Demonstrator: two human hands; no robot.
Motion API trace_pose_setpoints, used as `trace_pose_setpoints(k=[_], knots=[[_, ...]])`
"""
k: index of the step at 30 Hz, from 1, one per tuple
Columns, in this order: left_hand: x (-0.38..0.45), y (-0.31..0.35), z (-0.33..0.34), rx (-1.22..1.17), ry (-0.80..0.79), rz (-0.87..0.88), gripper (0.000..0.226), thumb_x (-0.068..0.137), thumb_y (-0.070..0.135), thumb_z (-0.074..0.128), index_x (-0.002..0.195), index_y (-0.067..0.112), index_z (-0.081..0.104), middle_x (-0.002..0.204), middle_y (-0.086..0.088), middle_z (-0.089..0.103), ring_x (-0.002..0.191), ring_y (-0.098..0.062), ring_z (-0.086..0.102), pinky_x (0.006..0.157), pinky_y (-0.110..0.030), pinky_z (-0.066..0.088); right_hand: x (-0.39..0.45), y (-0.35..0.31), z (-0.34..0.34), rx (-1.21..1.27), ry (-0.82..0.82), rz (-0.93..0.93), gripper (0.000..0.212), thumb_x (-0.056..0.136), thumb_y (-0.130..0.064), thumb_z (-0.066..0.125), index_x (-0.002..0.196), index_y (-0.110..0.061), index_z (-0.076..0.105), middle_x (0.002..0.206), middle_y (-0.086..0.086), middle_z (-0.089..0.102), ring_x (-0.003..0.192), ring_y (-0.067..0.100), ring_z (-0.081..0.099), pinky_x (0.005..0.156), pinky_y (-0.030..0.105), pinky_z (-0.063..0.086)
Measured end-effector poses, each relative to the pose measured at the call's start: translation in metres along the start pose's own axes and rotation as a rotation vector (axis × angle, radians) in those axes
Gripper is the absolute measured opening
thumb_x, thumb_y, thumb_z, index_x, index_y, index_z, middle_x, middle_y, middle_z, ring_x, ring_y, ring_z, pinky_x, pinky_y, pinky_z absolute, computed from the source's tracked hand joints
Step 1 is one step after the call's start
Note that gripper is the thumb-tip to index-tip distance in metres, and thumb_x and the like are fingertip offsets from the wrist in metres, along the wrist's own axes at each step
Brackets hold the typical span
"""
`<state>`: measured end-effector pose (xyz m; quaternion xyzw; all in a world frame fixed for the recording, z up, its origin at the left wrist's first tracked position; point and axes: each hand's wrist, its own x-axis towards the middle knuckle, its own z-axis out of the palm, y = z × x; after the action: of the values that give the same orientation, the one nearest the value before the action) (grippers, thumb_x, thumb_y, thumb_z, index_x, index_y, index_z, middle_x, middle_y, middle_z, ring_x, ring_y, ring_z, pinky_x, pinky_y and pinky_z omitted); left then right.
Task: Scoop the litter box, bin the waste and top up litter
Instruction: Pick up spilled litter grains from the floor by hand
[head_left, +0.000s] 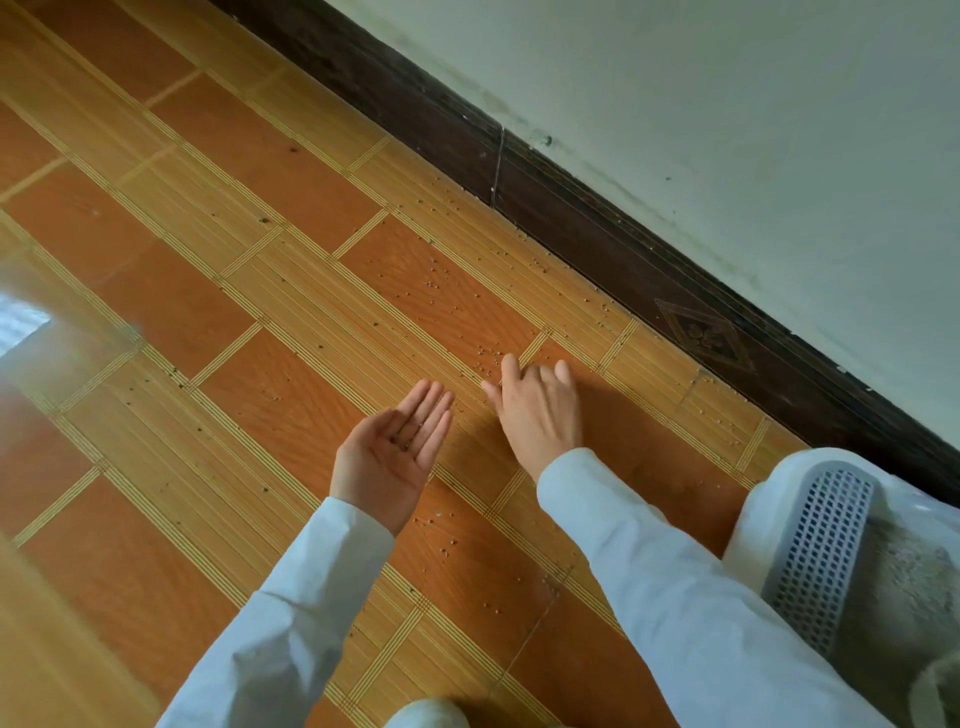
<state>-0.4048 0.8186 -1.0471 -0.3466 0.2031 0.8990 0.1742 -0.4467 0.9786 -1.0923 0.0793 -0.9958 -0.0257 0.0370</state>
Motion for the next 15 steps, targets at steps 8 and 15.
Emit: trace_pose_setpoints(k=[8, 15], knots=[[-0.004, 0.003, -0.007, -0.001, 0.004, 0.002, 0.042, 0.097, 0.013, 0.029, 0.123, -0.008, 0.055, 0.124, -0.02, 0.062, 0.117, -0.033, 0.058, 0.1, -0.041, 0.044, 0.003, -0.012, 0.002, -0.046, 0.029, -0.136, 0.008, 0.085, -0.005, 0.059, 0.086, -0.012, 0.057, 0.055, 0.0, 0.057, 0.053, 0.02, 0.055, 0.075, 0.037, 0.047], [0.007, -0.003, -0.001, 0.087, 0.063, 0.013, 0.034, 0.093, 0.016, 0.036, 0.103, -0.001, 0.064, 0.112, -0.013, 0.066, 0.088, -0.02, 0.067, 0.078, -0.031, 0.054, -0.012, -0.049, -0.031, 0.338, 0.108, -0.319, 0.022, 0.1, -0.028, 0.04, 0.093, -0.014, 0.056, 0.064, -0.001, 0.063, 0.058, 0.017, 0.055, 0.068, 0.034, 0.035]])
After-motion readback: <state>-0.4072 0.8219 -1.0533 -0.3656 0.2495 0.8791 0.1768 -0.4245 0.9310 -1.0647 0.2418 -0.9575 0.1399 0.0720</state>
